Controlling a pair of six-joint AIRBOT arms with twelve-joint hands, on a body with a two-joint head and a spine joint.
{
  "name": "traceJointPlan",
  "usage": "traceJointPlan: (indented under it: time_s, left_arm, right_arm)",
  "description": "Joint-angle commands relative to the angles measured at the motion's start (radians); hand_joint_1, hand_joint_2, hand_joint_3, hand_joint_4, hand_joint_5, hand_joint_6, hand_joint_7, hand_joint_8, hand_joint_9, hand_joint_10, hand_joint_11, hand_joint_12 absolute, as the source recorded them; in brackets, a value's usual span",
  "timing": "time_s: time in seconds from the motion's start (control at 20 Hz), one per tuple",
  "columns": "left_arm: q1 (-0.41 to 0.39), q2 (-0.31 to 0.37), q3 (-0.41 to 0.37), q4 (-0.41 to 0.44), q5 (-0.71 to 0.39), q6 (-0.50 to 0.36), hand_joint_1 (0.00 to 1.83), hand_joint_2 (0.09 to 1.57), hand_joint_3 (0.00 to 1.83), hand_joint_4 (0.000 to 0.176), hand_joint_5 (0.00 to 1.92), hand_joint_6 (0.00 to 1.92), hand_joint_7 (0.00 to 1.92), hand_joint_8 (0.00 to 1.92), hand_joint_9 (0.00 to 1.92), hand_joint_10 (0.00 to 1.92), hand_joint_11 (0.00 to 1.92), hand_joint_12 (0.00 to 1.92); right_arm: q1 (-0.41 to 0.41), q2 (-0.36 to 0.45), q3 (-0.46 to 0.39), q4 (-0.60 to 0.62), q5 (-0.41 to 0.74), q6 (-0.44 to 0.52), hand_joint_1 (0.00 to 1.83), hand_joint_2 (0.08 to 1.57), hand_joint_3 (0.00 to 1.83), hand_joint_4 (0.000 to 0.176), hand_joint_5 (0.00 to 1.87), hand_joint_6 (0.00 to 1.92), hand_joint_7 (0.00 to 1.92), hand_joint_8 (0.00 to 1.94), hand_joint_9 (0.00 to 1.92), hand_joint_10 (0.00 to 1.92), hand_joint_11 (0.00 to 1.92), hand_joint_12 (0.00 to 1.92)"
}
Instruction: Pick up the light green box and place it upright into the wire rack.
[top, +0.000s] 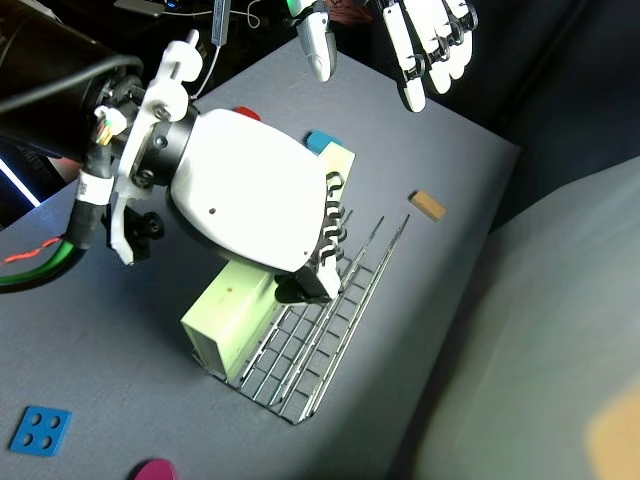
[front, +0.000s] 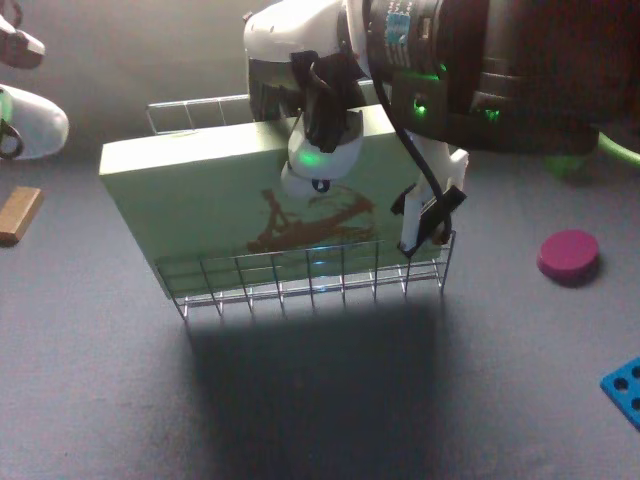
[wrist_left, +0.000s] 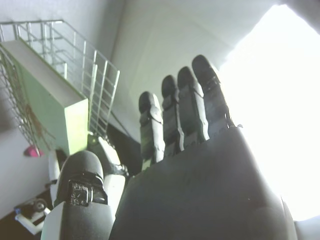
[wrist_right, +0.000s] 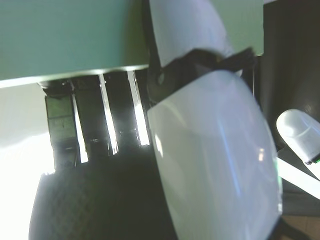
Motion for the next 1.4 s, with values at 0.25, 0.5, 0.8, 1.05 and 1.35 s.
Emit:
traceJointPlan:
  time_s: [0.25,0.5,0.8,1.05,1.35]
  left_arm:
    - [0.008,-0.016,-0.041,0.033,-0.071,0.001,0.0,1.26,0.0,0.087,0.26,0.0,0.22,0.0,0.15,0.0,0.0,0.49]
    - [0.007,-0.018,-0.073,0.022,-0.083,-0.001,0.0,1.27,0.0,0.088,0.26,0.0,0.23,0.0,0.15,0.0,0.0,0.49]
    - [-0.014,-0.022,-0.087,0.019,-0.085,-0.002,0.0,1.27,0.0,0.088,0.25,0.0,0.21,0.0,0.15,0.0,0.0,0.49]
    - [-0.017,-0.023,-0.092,0.017,-0.085,-0.002,0.0,1.26,0.0,0.088,0.25,0.0,0.21,0.0,0.15,0.0,0.0,0.49]
    - [-0.012,-0.023,-0.102,0.008,-0.085,-0.002,0.0,1.27,0.0,0.088,0.24,0.0,0.2,0.0,0.15,0.0,0.0,0.48]
  right_arm:
    - [-0.012,0.001,0.01,-0.065,0.049,0.016,1.22,1.15,0.0,0.0,0.89,0.99,0.96,1.21,0.86,1.18,0.69,1.51]
    - [-0.021,-0.001,0.027,-0.074,0.054,0.017,1.22,1.15,0.0,0.0,0.89,0.99,0.96,1.21,0.86,1.18,0.7,1.51]
    - [-0.038,-0.001,0.033,-0.093,0.055,0.021,1.23,1.15,0.0,0.0,0.88,0.99,0.96,1.21,0.86,1.18,0.7,1.52]
    - [-0.038,-0.001,0.032,-0.093,0.06,0.019,1.25,1.16,0.0,0.0,0.84,1.03,0.95,1.22,0.83,1.3,0.72,1.53]
    - [-0.046,0.002,0.021,-0.094,0.06,0.005,0.95,1.14,0.0,0.0,0.68,0.59,0.75,0.49,0.61,0.81,0.46,1.49]
